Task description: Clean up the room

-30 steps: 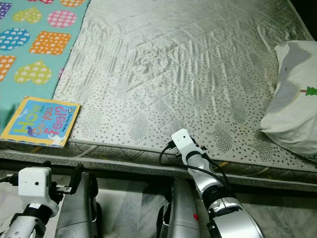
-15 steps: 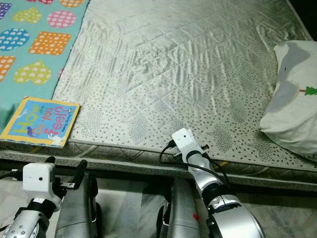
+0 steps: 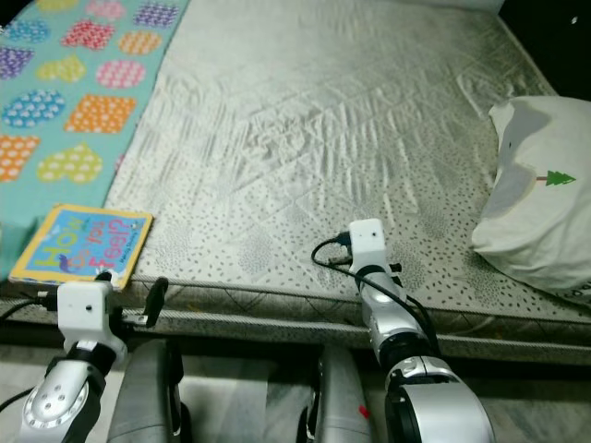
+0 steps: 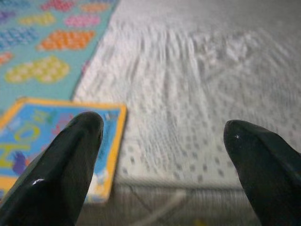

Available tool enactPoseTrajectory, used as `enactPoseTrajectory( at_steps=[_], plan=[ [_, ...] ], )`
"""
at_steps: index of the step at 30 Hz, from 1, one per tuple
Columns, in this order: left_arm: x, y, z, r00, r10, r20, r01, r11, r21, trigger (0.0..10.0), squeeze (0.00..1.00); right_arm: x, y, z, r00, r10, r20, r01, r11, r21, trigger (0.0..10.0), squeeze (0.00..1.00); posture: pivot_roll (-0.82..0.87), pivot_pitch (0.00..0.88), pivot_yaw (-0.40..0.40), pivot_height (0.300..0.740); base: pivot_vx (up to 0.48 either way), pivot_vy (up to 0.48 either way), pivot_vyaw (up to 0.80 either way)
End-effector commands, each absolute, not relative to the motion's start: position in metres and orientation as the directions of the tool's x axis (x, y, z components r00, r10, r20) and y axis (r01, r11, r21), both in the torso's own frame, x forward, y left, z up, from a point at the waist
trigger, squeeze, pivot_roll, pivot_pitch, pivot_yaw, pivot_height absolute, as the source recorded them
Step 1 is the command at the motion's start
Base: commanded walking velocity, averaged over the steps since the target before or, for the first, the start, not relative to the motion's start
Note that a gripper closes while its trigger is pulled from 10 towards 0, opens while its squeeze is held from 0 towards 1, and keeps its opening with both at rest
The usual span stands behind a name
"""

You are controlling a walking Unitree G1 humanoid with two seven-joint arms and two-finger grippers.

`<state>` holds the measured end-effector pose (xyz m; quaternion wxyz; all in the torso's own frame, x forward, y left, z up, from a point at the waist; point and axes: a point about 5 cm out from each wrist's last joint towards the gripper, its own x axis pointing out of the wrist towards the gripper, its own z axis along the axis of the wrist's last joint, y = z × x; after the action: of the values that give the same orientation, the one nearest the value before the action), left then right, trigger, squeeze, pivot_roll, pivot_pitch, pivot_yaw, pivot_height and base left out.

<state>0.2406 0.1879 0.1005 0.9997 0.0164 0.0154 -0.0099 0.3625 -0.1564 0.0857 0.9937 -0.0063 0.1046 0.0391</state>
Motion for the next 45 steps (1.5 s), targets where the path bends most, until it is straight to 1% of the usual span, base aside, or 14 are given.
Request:
enactPoseTrajectory(
  at_steps=[1,4,5,6,7,8,20,27,29,32,33,39,41,45],
  plan=[
    [0.241,0.192,0.096,0.999,0.004,-0.041,-0.003,1.0,0.024,10.0,0.0,0.363,-0.159,0.091,0.984,0.077,-0.162,-0.072,0.997,0.036,0.0,0.0,0.03,0.033,-0.067,0.574,0.0,0.0,0.0],
    [0.247,0.193,0.096,1.0,0.012,-0.028,-0.012,1.0,0.02,10.0,0.0,0.363,-0.161,0.095,0.988,0.073,-0.137,-0.063,0.995,0.076,0.0,0.0,0.02,0.004,-0.063,0.574,0.0,0.0,0.0],
    [0.253,0.195,0.097,1.0,0.018,-0.01,-0.018,1.0,0.023,10.0,0.0,0.364,-0.161,0.101,0.993,0.071,-0.099,-0.059,0.991,0.123,0.0,0.0,0.01,0.0,-0.066,0.574,0.0,0.0,0.0],
    [0.256,0.195,0.097,1.0,0.02,0.002,-0.02,0.999,0.026,10.0,0.0,0.364,-0.161,0.105,0.994,0.079,-0.074,-0.068,0.988,0.139,3.4,0.0,0.01,0.0,-0.067,0.574,0.0,0.0,0.0],
    [0.256,0.195,0.097,1.0,0.02,0.002,-0.02,0.999,0.026,10.0,0.0,0.364,-0.161,0.105,0.994,0.079,-0.074,-0.068,0.988,0.139,3.4,0.0,0.01,0.0,-0.067,0.574,0.0,0.0,0.0],
    [0.259,0.197,0.097,1.0,0.027,0.015,-0.027,0.999,0.026,10.0,0.0,0.364,-0.161,0.11,0.996,0.081,-0.043,-0.074,0.987,0.144,10.0,0.0,0.0,0.0,-0.067,0.574,0.0,0.0,0.0],
    [0.26,0.199,0.092,0.998,0.057,0.034,-0.057,0.998,-0.002,10.0,0.0,0.361,-0.152,0.135,0.985,0.124,0.123,-0.146,0.972,0.185,10.0,0.0,-0.03,0.0,-0.063,0.574,0.0,0.0,0.0],
    [0.252,0.2,0.09,0.997,0.076,0.027,-0.076,0.997,-0.016,10.0,0.0,0.36,-0.147,0.143,0.975,0.166,0.145,-0.19,0.967,0.171,10.0,0.0,-0.01,0.0,-0.085,0.609,0.0,0.0,0.0],
    [0.246,0.202,0.085,0.996,0.092,0.02,-0.092,0.996,-0.012,10.0,0.0,0.357,-0.146,0.146,0.971,0.184,0.153,-0.207,0.966,0.153,10.0,0.0,-0.02,0.0,-0.084,0.634,0.0,0.0,0.0],
    [0.244,0.199,0.08,0.996,0.088,0.003,-0.088,0.996,-0.001,10.0,0.0,0.357,-0.146,0.144,0.972,0.183,0.15,-0.206,0.967,0.152,10.0,0.0,-0.02,0.0,-0.08,0.644,0.0,0.0,0.0],
    [0.242,0.194,0.078,0.998,0.055,-0.006,-0.054,0.998,0.036,10.0,0.0,0.355,-0.146,0.142,0.973,0.179,0.143,-0.201,0.967,0.154,10.0,0.0,-0.03,0.0,-0.073,0.654,0.0,0.0,0.0],
    [0.241,0.193,0.08,1.0,0.015,-0.004,-0.015,0.998,0.057,10.0,0.0,0.352,-0.145,0.14,0.974,0.178,0.137,-0.199,0.968,0.152,10.0,0.0,-0.02,0.013,-0.064,0.674,0.0,0.0,0.0],
    [0.241,0.2,0.084,0.999,0.041,0.002,-0.042,0.998,0.045,10.0,0.0,0.348,-0.142,0.138,0.974,0.182,0.132,-0.202,0.967,0.153,10.0,0.0,-0.02,0.026,-0.058,0.694,0.0,0.0,0.0],
    [0.244,0.195,0.086,0.999,0.039,0.004,-0.039,0.999,0.037,10.0,0.0,0.344,-0.137,0.133,0.975,0.189,0.117,-0.206,0.966,0.153,10.0,0.0,-0.02,0.036,-0.061,0.724,0.0,0.0,0.0]
  ],
)
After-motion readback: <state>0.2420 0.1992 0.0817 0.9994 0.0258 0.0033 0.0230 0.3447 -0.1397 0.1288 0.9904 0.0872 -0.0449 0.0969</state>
